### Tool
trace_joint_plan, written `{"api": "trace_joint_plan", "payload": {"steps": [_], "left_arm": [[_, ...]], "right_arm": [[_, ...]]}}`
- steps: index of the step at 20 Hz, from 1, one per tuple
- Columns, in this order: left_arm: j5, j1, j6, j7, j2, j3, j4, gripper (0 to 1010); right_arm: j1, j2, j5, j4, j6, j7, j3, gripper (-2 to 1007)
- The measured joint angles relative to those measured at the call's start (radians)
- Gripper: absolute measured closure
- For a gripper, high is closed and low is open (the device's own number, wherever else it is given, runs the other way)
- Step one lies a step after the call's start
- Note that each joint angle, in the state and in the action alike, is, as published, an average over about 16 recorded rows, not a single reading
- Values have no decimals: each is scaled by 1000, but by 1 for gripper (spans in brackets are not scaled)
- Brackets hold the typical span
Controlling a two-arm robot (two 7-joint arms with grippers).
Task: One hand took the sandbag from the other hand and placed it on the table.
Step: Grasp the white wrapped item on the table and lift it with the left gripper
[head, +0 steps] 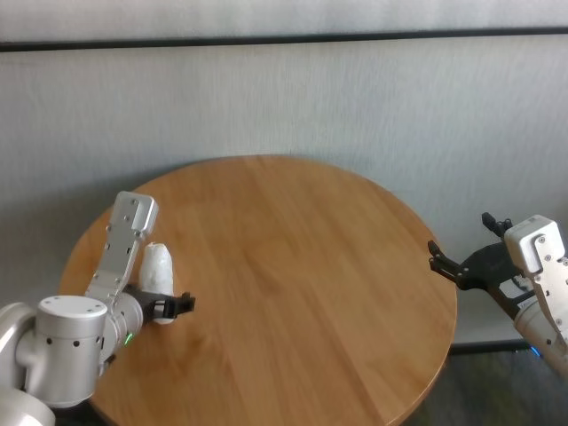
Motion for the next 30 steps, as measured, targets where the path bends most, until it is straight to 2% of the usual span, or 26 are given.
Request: {"api": "trace_joint_plan", "payload": {"steps": [9, 20, 30], "left_arm": [[20, -21, -30, -32, -8, -3, 41, 10], [32, -38, -26, -57, -19, -20, 91, 10], [38, -42, -45, -86, -27, -34, 114, 10]], "right_arm": [[0, 0, 0, 0, 0, 0, 0, 4], [0, 0, 0, 0, 0, 0, 0, 4], [0, 0, 0, 0, 0, 0, 0, 4]]}}
